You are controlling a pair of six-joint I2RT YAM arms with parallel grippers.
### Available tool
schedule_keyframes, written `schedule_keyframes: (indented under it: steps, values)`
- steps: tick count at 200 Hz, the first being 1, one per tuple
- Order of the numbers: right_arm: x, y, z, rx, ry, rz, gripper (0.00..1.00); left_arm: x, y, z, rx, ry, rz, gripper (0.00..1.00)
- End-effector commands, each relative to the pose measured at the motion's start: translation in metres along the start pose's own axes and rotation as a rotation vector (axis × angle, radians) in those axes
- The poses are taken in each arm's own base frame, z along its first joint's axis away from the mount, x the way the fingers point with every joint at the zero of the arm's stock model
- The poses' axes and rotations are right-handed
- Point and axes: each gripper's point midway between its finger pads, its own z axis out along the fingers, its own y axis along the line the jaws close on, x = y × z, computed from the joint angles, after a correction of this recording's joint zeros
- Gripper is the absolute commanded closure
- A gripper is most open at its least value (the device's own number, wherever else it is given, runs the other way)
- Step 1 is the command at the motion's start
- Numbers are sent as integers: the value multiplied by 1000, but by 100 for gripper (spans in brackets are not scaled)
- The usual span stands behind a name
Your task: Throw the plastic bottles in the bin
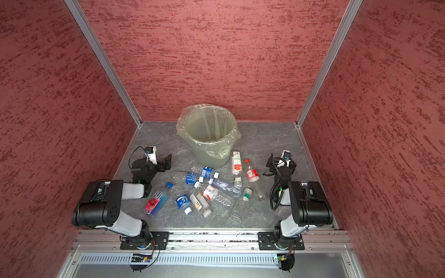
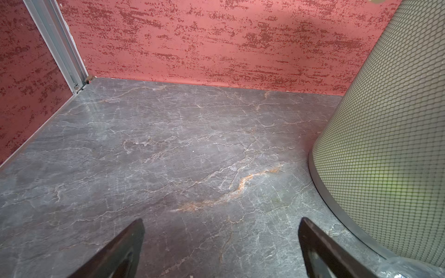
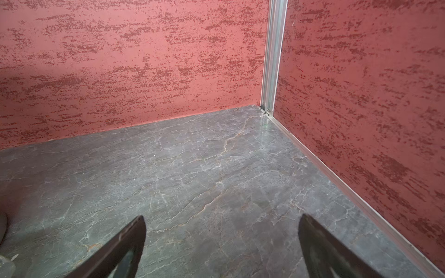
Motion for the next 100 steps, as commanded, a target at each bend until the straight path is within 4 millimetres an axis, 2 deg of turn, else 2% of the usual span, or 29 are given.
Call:
schedule_keyframes:
  steps: [1,31,100]
  values:
    - [-7,2,4,-1,-18,1,1,-7,-1,2,7,-18,4,1]
    - [-8,3,4,-2,-20,-1,1,-10,-7,-2,-89,-64,79,1]
    - [-7,4,3,-5,-19,1,1,-8,3,3,-21,-19,-1,1]
